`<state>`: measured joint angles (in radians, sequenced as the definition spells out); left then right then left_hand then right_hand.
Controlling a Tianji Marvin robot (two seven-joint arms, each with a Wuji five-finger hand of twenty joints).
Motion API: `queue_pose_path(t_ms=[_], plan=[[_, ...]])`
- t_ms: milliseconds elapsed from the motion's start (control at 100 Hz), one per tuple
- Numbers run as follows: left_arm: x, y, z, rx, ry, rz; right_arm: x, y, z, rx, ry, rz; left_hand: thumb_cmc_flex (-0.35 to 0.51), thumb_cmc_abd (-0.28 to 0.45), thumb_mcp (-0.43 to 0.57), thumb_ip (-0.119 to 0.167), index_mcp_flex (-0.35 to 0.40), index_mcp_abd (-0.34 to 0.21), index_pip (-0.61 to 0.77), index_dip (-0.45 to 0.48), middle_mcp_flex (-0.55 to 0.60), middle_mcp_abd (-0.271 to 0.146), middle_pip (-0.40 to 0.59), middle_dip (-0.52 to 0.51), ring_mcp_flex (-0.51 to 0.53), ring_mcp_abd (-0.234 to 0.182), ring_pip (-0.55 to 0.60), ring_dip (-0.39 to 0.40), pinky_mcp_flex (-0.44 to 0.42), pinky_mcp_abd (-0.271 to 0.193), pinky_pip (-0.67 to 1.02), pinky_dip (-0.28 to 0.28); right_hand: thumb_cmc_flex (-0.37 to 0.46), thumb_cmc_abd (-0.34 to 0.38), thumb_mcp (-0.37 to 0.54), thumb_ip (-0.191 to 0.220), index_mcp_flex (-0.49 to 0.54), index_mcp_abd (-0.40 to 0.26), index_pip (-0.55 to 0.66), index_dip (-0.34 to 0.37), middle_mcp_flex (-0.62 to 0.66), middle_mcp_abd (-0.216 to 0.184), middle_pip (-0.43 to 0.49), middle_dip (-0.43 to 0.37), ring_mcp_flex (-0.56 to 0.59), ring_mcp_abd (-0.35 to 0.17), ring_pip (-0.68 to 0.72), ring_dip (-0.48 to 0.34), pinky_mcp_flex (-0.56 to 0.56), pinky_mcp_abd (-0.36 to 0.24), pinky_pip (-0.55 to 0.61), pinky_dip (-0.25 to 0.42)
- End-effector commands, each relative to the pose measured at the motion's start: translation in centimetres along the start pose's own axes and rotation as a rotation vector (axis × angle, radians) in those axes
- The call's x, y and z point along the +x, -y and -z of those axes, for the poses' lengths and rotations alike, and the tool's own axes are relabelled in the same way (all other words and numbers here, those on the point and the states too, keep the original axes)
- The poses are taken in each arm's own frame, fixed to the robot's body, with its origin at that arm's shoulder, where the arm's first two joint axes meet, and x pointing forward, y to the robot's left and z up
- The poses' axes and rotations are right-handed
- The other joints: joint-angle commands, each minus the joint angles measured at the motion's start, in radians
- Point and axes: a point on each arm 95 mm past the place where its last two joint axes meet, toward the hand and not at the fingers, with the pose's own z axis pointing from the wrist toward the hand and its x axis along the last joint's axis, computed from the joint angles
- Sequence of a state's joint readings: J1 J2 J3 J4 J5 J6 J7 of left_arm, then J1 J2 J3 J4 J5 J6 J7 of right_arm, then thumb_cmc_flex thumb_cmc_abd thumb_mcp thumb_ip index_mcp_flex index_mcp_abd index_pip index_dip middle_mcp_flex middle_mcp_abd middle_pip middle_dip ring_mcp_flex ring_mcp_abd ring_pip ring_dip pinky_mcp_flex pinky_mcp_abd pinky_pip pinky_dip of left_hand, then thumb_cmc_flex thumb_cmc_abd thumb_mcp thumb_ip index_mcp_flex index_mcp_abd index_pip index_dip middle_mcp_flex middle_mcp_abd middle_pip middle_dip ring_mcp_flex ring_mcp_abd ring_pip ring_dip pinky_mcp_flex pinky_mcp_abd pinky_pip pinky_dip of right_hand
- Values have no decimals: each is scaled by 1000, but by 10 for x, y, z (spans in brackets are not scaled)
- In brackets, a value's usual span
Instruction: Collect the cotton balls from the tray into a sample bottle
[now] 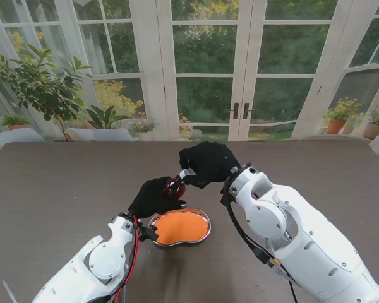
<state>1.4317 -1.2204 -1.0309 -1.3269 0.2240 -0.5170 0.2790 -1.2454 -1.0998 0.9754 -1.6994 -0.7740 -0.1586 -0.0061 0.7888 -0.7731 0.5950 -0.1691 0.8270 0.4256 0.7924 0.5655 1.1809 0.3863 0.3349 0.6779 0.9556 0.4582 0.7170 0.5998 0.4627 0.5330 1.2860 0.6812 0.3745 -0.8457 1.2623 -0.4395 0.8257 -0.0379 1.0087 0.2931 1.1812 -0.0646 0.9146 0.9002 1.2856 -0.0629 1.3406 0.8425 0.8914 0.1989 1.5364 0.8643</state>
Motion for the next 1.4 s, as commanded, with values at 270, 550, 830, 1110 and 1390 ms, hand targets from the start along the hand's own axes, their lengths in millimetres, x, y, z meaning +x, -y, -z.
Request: queue_pose_path(t_ms=[270,550,830,1110,1390], plan=[[2,0,-1,-13,-6,-1,1,7,-4,29,-12,9,157,215,141,12,129,-235,71,17,60,-102,4,5,1,11,18,10,-37,-29,0,-1,78,69,66,98,31,-89,196,69,5,-9,1,4,35,-20,15,-7,-1,-28,45,5],[2,0,-2,-14,-9,2,2,13,-4,44,-28,20,157,216,139,12,130,-237,71,17,60,-102,3,4,1,11,18,10,-37,-29,0,-1,78,69,65,99,30,-86,196,68,6,-8,1,3,35,-24,17,-6,1,-29,43,3],[3,-1,-3,-3,-11,7,3,14,-4,43,-7,12,158,216,138,12,128,-236,71,18,59,-101,3,4,1,12,18,10,-37,-30,1,-1,73,76,58,99,37,-69,196,65,17,-1,3,0,35,-22,40,3,9,-22,48,5],[3,-1,-4,-3,-13,10,1,12,-4,63,5,0,157,216,138,12,128,-237,72,18,60,-101,4,4,2,12,19,10,-38,-30,1,-1,38,104,28,93,53,-50,190,56,32,10,-3,-8,35,-20,62,10,12,-7,50,6],[4,-2,-7,2,-22,15,-2,12,-5,71,13,-1,157,217,139,12,128,-237,72,18,60,-101,4,3,1,12,18,10,-37,-29,2,-1,-48,148,-42,90,94,-54,162,64,47,13,-7,-28,34,-13,71,11,14,1,52,10]])
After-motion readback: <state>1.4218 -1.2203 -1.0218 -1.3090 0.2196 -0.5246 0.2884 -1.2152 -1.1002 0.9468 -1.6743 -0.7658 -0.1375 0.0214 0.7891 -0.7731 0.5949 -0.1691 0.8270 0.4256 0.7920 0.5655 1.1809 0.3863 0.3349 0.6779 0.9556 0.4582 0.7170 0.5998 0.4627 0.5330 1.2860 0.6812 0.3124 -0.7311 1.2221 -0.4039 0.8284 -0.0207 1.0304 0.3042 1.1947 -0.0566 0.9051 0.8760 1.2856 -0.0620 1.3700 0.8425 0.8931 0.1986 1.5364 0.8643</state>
